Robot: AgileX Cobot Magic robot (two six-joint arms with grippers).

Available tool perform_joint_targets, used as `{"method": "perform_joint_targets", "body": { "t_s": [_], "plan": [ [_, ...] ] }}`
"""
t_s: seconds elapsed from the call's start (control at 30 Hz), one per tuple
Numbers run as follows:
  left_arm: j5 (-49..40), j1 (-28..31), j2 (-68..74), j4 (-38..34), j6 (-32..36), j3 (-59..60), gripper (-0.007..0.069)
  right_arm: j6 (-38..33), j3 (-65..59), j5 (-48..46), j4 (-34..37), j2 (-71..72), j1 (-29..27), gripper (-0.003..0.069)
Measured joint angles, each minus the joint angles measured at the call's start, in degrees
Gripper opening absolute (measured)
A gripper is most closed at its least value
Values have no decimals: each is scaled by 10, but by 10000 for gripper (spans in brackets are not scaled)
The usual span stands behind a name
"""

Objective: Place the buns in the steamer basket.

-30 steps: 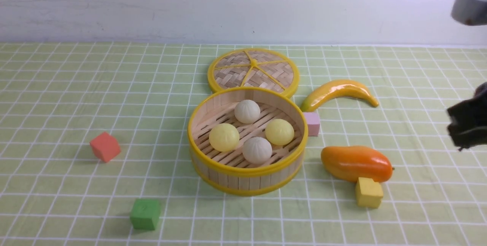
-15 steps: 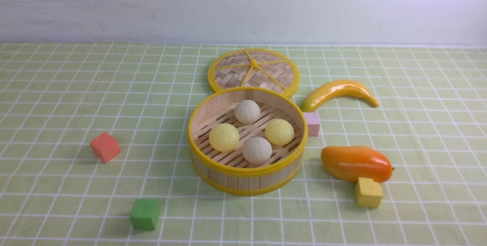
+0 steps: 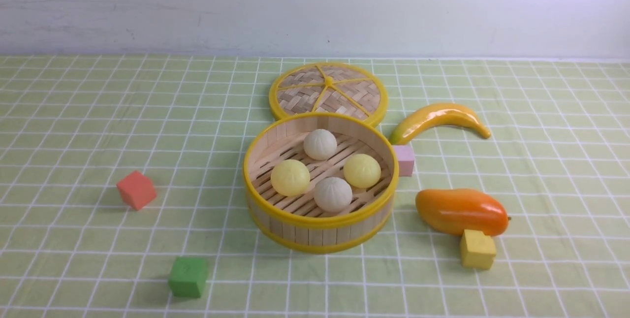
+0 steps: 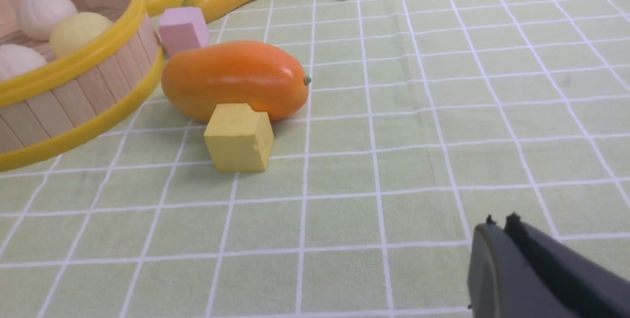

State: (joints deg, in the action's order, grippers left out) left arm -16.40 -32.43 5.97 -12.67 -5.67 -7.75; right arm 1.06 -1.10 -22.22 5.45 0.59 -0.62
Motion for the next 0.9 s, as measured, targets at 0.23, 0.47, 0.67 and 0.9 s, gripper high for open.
{"method": "perform_joint_targets", "body": {
  "t_s": [0.23,0.47,0.67,0.9],
  "plan": [
    [0,0,0,0,0,0,62,2,1,-5,24,0,0,29],
    [0,0,0,0,0,0,71,2,1,-6,28,0,0,39],
    [0,0,0,0,0,0,74,2,1,-6,28,0,0,49],
    [0,0,0,0,0,0,78,2,1,-6,28,0,0,57]
  ]
}}
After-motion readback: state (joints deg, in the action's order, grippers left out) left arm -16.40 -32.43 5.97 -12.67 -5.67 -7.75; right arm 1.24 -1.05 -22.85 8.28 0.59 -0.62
